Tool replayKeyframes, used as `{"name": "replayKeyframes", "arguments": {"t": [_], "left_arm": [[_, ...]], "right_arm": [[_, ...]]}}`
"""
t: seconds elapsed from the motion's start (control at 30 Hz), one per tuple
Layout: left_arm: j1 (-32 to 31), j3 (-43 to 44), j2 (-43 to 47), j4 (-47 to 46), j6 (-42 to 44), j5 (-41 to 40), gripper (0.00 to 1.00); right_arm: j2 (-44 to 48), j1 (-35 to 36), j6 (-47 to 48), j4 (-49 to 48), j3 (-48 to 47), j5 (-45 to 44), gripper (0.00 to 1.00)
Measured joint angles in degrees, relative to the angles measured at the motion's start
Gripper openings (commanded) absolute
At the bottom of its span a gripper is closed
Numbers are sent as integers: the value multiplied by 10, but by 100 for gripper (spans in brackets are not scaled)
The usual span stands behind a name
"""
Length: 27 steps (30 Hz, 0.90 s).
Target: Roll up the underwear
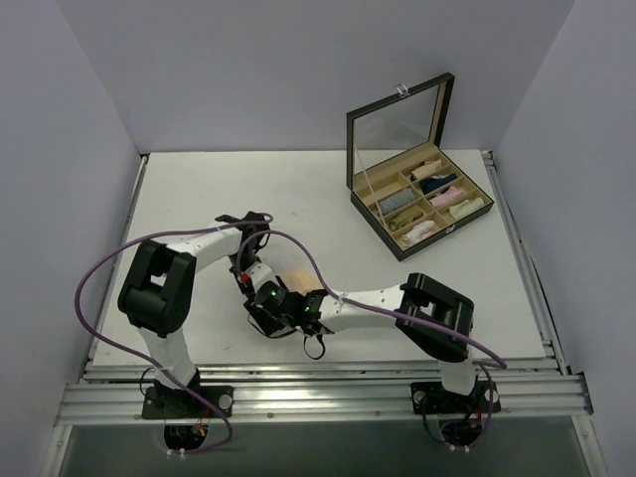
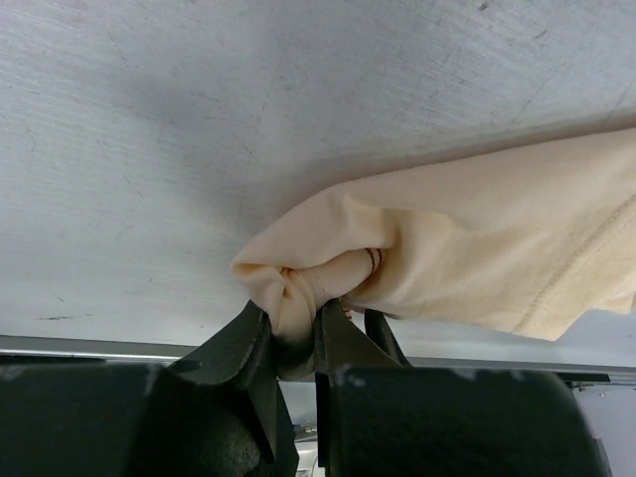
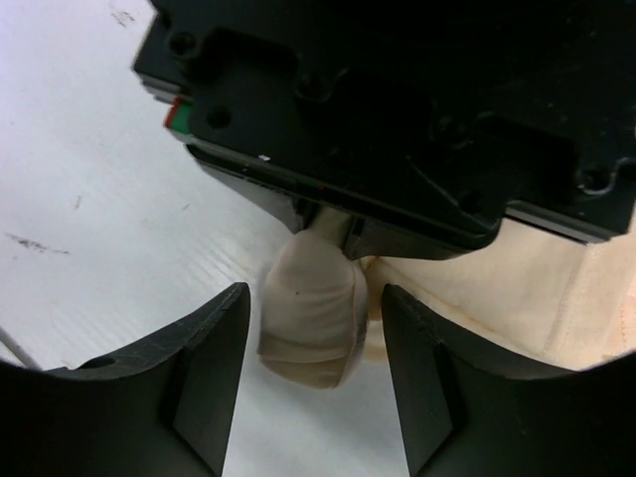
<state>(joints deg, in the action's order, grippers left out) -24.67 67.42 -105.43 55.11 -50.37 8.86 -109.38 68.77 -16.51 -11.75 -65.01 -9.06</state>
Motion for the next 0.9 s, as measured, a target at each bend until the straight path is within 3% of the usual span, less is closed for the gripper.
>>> {"name": "replayKeyframes", "arguments": {"t": [0.07,0.1,0.17,0.2,0.3,0.4,0.43,0.53,0.9], "left_arm": [[0,-1,0,0,0,3,2],[0,-2,0,0,-1,5,2],[0,-2,0,0,-2,8,2],[0,-2,0,0,-2,8,3],[0,-3,0,-1,-2,9,8],[0,-4,0,-2,-2,15,21],[0,-4,0,-3,-2,20,30],[-1,-6,1,-9,-6,34,41],[13,21,40,-12,1,30,54]], "right_arm": [[-4,4,3,0,0,-14,40],[-4,6,3,-2,0,-21,29],[-5,8,2,-5,0,-27,20],[-5,10,0,-8,2,-31,8],[-3,10,-16,-28,16,-35,0],[13,3,-44,-71,54,-21,0],[22,-1,-56,-90,72,-13,0],[48,-21,-96,-153,132,22,0],[78,-96,-195,-305,251,153,0]]}}
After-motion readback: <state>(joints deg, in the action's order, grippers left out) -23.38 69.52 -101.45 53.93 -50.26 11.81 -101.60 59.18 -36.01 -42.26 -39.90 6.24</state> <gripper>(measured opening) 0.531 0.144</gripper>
